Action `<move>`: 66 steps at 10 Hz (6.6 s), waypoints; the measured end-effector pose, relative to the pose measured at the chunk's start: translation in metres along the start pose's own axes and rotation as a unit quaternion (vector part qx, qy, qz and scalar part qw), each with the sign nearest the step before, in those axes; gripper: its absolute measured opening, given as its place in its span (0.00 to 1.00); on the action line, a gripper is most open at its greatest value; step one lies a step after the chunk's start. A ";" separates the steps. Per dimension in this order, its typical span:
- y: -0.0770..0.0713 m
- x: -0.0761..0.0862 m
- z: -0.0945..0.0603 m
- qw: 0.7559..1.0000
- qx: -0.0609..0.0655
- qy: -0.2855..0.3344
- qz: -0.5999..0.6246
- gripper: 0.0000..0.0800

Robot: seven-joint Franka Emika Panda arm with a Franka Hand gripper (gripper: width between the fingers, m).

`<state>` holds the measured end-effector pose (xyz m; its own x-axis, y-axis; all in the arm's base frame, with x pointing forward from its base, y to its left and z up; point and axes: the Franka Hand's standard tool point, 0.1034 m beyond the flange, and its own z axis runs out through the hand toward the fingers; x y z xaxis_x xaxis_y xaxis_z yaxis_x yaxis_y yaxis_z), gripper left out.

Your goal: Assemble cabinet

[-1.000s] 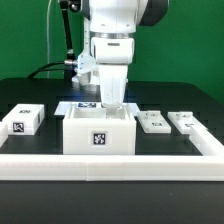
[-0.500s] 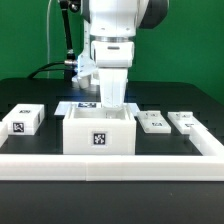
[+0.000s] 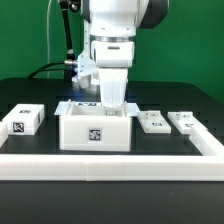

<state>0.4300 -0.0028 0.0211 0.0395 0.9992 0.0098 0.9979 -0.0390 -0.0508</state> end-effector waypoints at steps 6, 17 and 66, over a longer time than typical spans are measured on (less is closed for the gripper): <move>0.000 0.000 0.000 1.000 -0.001 0.000 0.000 0.05; 0.071 0.041 -0.005 0.999 -0.010 0.013 -0.035 0.05; -0.020 0.166 0.008 0.997 -0.032 0.068 0.024 1.00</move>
Offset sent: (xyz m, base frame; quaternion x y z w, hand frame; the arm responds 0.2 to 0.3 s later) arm 0.0000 0.0000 0.0000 0.0000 0.0000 0.0000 1.0000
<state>0.4165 0.1642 0.0162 0.0886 0.9855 0.1450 0.9958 -0.0907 0.0084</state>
